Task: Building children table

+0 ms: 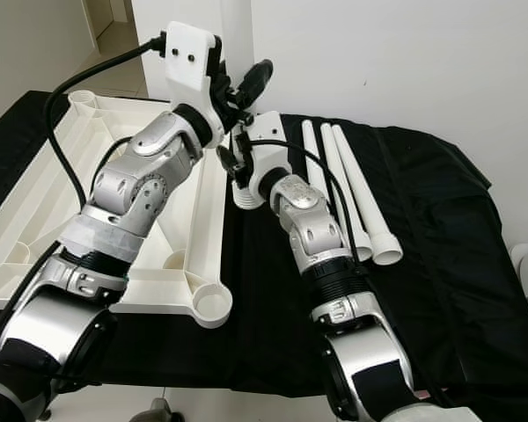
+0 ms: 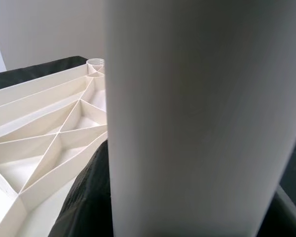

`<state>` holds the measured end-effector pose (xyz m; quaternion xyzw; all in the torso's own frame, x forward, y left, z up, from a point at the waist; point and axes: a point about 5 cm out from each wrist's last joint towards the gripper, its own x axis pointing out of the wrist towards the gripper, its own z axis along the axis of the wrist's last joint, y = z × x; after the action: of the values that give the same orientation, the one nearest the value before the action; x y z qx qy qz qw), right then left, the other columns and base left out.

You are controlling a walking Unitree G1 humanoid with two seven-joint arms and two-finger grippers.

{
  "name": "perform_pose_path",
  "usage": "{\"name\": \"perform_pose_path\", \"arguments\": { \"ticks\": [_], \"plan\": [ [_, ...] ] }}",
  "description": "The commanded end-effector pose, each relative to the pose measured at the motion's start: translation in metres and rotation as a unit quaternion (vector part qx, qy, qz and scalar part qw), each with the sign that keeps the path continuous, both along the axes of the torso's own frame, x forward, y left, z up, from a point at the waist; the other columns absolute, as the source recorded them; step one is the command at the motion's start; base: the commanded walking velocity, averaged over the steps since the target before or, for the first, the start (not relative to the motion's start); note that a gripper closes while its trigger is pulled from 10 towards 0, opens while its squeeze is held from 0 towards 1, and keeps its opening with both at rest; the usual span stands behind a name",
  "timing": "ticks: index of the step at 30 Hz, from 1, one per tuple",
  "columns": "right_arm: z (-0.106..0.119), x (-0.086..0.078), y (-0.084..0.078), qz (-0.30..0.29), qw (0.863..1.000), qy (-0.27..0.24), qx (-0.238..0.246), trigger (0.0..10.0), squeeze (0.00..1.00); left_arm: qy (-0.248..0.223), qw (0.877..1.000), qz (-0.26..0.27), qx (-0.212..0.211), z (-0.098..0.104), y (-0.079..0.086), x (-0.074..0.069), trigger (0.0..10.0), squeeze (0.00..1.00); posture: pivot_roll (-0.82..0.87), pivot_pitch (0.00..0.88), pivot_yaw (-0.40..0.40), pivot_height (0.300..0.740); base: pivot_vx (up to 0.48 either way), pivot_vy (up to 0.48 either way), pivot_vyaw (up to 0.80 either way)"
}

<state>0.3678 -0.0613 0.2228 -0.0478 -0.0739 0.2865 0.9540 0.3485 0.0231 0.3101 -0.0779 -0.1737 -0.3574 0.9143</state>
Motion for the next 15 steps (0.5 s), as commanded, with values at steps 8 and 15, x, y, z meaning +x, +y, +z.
{"name": "perform_pose_path", "arguments": {
  "ticks": [8,15],
  "plan": [
    [-0.0016,0.0023,-0.0033,-0.030,0.999,0.006,0.012,10.0,0.00,-0.028,0.993,-0.112,0.023,0.0050,-0.0130,-0.0143,10.0,0.88,0.03,0.000,-0.056,0.740,0.000,0.000,0.00],
    [-0.0032,0.0025,-0.0034,-0.039,0.999,0.007,0.013,10.0,0.00,-0.028,0.992,-0.122,0.017,0.0082,-0.0117,-0.0159,10.0,0.00,0.04,0.000,-0.059,0.740,0.000,0.000,0.00]
  ]
}}
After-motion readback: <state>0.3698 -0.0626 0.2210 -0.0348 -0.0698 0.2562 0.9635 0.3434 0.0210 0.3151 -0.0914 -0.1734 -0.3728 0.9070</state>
